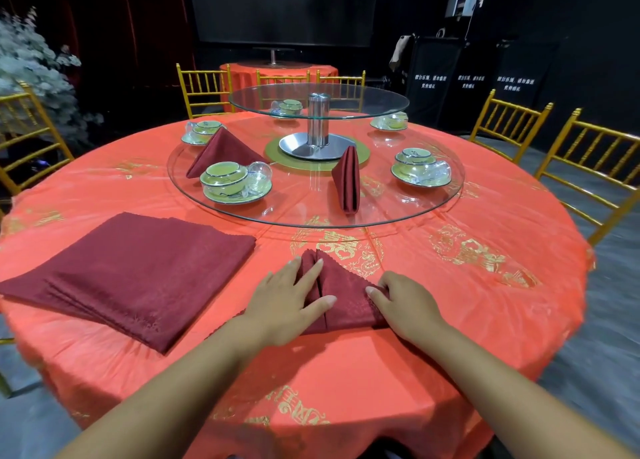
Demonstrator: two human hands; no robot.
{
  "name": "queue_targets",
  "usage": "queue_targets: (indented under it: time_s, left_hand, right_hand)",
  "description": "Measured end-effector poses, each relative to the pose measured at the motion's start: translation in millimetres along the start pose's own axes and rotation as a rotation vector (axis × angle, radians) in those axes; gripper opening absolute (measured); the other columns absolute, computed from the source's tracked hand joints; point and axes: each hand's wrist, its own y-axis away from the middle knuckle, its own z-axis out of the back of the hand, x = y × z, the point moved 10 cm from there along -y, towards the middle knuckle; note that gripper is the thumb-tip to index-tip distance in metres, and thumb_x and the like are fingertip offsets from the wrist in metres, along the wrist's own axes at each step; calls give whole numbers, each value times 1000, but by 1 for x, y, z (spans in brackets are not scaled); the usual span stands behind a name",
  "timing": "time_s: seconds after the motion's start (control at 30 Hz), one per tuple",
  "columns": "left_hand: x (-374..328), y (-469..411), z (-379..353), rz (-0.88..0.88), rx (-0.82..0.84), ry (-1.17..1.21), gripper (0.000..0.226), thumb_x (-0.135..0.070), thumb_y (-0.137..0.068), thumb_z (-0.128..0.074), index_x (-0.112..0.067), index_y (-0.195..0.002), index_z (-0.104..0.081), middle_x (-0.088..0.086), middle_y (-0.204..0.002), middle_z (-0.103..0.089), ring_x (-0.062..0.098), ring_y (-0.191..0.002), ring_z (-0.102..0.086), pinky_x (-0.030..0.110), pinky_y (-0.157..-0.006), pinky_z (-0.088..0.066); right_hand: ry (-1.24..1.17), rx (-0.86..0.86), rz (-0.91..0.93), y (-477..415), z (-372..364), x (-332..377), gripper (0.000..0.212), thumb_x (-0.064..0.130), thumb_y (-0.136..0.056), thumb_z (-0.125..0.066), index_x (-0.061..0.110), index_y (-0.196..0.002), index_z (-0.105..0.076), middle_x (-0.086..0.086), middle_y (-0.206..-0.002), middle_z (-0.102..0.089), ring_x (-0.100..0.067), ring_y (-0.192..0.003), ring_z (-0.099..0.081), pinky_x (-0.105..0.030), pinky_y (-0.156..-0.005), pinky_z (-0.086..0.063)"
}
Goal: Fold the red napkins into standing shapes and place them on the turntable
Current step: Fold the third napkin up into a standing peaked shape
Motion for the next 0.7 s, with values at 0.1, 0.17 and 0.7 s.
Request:
queue_targets:
  time_s: [0.1,0.17,0.7]
  left_hand:
    - [-5,-9,-7,-14,38,-7,89,-86,-68,0,-47,-148,5,3,-161,12,16,-147,11,43,-118,4]
    - [-4,-15,-10,-5,56,-42,87,-85,-70,0,-46,-148,6,3,-160,16,17,-147,15,43,-118,6]
    - [-5,-27,-18,-84,40,-168,105,-85,-63,13,-28,-152,8,-6,-156,26,8,-141,28,45,-116,15]
  right_hand:
    - [34,6,-10,-2,-1,1,29,45,-94,-46,18,-84,-50,3,-79,-55,-21,-74,-52,-33,-60,-35]
    - [54,10,-20,-3,-1,1,29,45,-95,-45,17,-86,-49,1,-82,-56,-24,-78,-55,-34,-62,-38]
    - [122,-4,-27,-8,-5,0,31,48,-95,-42,18,-90,-48,1,-84,-59,-24,-78,-56,-33,-60,-36]
